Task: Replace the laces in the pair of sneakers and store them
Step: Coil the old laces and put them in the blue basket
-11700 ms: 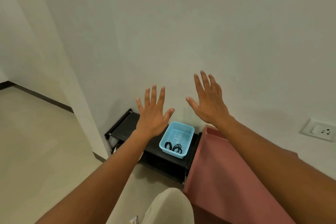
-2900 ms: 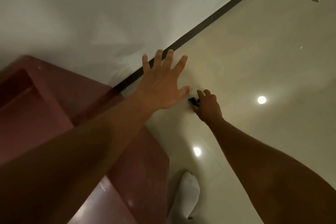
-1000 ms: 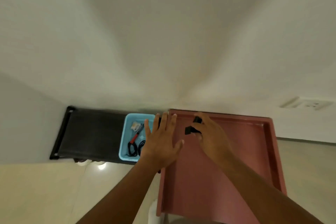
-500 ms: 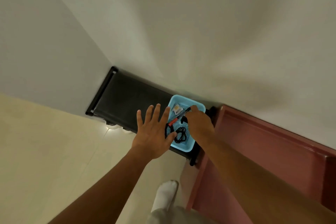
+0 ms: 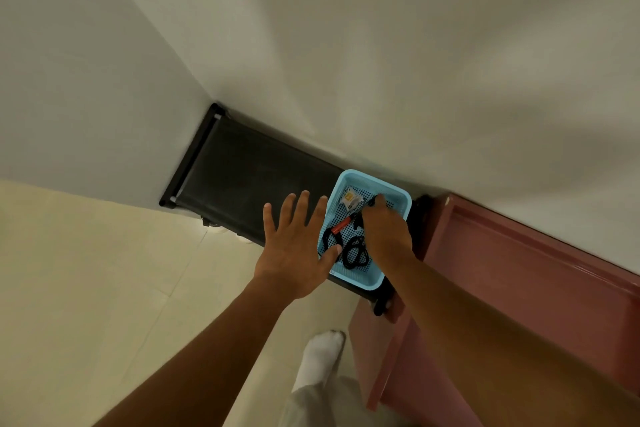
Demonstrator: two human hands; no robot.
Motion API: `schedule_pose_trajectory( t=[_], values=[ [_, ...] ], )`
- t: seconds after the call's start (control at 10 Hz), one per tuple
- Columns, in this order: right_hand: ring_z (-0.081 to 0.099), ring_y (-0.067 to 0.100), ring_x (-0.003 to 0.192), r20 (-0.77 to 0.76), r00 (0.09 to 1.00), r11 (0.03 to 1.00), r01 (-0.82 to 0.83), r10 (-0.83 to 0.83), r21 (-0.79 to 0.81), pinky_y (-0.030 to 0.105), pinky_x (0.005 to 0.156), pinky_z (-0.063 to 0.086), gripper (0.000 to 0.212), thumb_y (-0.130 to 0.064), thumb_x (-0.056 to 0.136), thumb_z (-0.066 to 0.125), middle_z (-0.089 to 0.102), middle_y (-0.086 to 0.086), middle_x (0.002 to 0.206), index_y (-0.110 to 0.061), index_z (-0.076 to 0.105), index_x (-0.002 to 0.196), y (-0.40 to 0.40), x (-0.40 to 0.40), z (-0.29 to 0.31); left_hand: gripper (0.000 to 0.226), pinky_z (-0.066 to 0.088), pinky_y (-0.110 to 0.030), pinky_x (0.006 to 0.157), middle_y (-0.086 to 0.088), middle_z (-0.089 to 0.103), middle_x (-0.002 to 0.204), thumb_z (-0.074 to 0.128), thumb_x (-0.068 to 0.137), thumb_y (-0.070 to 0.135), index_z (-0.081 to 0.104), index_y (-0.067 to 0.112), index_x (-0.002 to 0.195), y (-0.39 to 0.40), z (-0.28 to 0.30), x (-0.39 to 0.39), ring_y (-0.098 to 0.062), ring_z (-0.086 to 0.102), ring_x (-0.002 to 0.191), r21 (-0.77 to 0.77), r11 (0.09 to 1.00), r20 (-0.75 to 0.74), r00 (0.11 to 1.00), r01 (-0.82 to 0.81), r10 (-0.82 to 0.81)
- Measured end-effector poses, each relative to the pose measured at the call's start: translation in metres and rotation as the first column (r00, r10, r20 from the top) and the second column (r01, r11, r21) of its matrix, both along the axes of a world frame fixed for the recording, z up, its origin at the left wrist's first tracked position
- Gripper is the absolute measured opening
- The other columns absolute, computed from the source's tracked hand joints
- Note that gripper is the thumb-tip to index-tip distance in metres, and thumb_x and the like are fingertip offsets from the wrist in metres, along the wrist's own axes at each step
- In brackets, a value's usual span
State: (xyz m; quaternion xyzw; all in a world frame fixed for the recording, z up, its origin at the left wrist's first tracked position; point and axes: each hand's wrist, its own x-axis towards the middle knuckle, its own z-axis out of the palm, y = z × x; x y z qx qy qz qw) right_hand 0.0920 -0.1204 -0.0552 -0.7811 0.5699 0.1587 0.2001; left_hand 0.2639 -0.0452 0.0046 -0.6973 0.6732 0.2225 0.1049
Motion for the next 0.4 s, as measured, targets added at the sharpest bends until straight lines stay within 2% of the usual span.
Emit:
schedule_pose_trajectory(
  t=[0.2,0.4],
  values=[
    [0.062,0.025,0.112,0.027,0.999,0.999,0.019,-0.018,-0.030,0.035,0.088,0.059,0.036,-0.014,0.096,0.066,0.049,0.011,0.138,-0.013,0.055,0.131,0.001,0.001,0.002,0.086,-0.010,-0.065,0.122,-0.006,-0.008,0.172,0.027,0.097,0.075,-0.009,0.032,0.162,-0.006,0.008,0.000,-0.032,-0.012,0.158,0.027,0.999,0.036,0.999,0.024,-0.025],
    [0.037,0.034,0.143,0.114,0.991,0.988,0.080,-0.065,-0.133,0.043,0.112,0.044,0.051,-0.028,0.100,0.059,0.038,0.015,0.156,-0.011,0.045,0.146,0.002,-0.012,0.049,0.086,-0.010,-0.064,0.123,-0.008,-0.008,0.172,0.027,0.098,0.073,-0.010,0.030,0.162,-0.012,0.046,-0.004,-0.032,-0.012,0.158,-0.020,0.999,0.066,0.997,0.047,-0.046]
  ],
)
